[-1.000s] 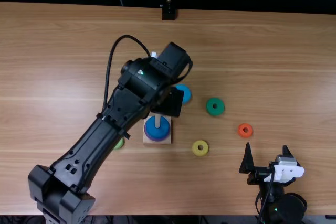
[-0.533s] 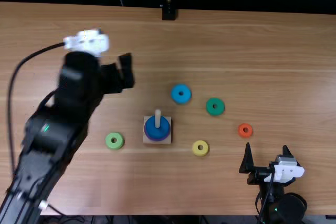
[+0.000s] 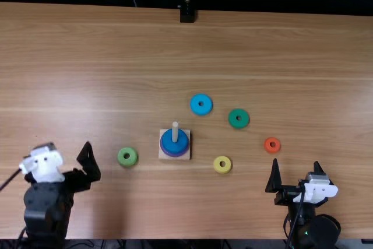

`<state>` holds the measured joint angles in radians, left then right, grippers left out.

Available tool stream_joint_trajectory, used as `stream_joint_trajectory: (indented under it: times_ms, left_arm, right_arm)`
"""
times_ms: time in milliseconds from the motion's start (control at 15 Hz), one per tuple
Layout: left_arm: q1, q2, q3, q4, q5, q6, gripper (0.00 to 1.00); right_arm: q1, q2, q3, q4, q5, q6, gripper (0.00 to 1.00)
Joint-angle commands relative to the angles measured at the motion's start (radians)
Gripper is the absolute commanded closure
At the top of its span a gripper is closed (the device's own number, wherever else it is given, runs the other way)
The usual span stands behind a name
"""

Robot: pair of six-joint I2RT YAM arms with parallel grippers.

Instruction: Build the Hanoi tower: stack the rings onto the peg from bottom to top in this color order: purple, dark blue, light blue, dark green, light green, yellow, orange.

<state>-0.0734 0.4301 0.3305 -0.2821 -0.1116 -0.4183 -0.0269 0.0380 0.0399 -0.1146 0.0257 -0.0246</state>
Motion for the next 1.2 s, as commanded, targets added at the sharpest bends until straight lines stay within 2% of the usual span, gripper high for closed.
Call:
stream_joint_trajectory:
  times_ms: [0,67,200,333,467,533,1133]
  left_arm:
    - [-0.005,-0.108,-0.105,0.021,0.007,0.023,0.0]
    - [-0.016,-0.179,-0.16,0.059,0.007,0.048,0.0]
    - [-0.016,-0.283,-0.263,0.122,0.007,0.153,0.0]
    - [-0.014,-0.364,-0.291,0.122,0.016,0.186,0.0]
    - [-0.011,-0.387,-0.311,0.124,0.124,0.19,0.0]
    - [-0.006,-0.386,-0.314,0.124,0.148,0.19,0.0]
    - [-0.008,-0.43,-0.331,0.126,0.143,0.186,0.0]
  right_arm:
    - [-0.005,-0.015,-0.021,-0.017,0.0,0.001,0.0]
    - [-0.005,-0.015,-0.021,-0.017,0.0,0.001,0.0]
    - [-0.005,-0.015,-0.021,-0.017,0.0,0.001,0.0]
    - [-0.005,-0.015,-0.021,-0.017,0.0,0.001,0.0]
    - [-0.005,-0.015,-0.021,-0.017,0.0,0.001,0.0]
    - [-0.005,-0.015,-0.021,-0.017,0.0,0.001,0.0]
    - [-0.005,-0.015,-0.021,-0.017,0.0,0.001,0.0]
